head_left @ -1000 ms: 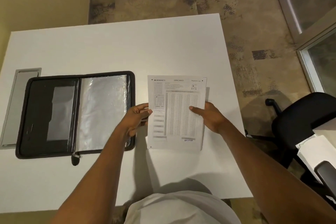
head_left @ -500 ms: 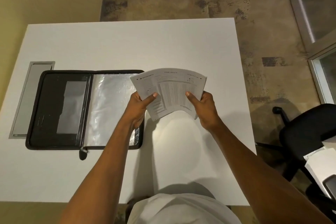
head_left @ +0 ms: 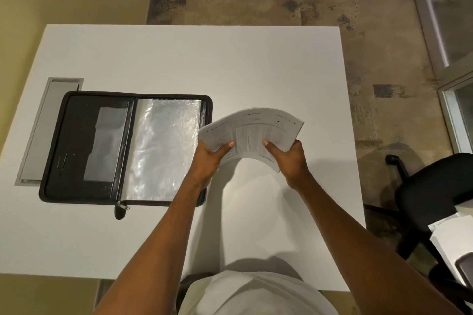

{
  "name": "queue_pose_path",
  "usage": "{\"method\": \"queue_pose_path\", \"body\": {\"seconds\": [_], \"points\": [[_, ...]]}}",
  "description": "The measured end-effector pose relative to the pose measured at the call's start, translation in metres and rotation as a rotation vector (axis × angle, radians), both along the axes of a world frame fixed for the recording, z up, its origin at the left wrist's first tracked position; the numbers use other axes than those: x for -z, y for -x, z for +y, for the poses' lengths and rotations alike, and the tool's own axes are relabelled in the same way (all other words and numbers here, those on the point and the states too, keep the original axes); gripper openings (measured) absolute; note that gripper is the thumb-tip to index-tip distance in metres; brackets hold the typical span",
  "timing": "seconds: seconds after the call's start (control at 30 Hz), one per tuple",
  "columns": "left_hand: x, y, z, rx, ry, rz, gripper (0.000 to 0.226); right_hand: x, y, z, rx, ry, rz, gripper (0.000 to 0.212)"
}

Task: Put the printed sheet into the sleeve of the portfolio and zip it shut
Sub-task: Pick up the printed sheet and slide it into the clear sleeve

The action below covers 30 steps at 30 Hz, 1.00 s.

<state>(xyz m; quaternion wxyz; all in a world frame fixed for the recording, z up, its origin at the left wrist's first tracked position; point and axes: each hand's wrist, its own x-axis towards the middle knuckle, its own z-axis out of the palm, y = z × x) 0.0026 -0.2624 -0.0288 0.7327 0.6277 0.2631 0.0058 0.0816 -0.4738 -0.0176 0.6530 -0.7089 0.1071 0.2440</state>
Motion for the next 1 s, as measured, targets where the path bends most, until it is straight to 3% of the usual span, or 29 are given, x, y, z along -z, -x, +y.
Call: {"method": "queue_pose_path", "body": {"seconds": [0.2,0.3,0.43,0.53,0.77,1.0], "points": [[0.000,0.003,-0.004,0.040,-0.034,0.012,0.031,0.007,0.005,-0.003,0.013,-0.015,0.014,0.024],[-0.004,0.002,-0.006,0.063,-0.074,0.029,0.038,0.004,0.001,-0.004,0.004,-0.018,0.026,0.031],[-0.013,0.007,0.014,0.126,-0.047,0.049,0.025,-0.012,-0.007,0.003,-0.106,0.014,-0.026,0.035],[-0.020,0.017,0.040,0.153,-0.012,0.050,0.027,-0.028,-0.012,0.022,-0.228,0.013,-0.034,0.043],[-0.025,0.035,0.110,0.090,0.100,0.045,0.037,-0.042,-0.003,0.086,-0.374,0.003,-0.026,0.026],[-0.019,0.030,0.182,0.023,0.161,0.105,0.037,-0.024,0.001,0.156,-0.362,0.074,-0.060,0.032]]}}
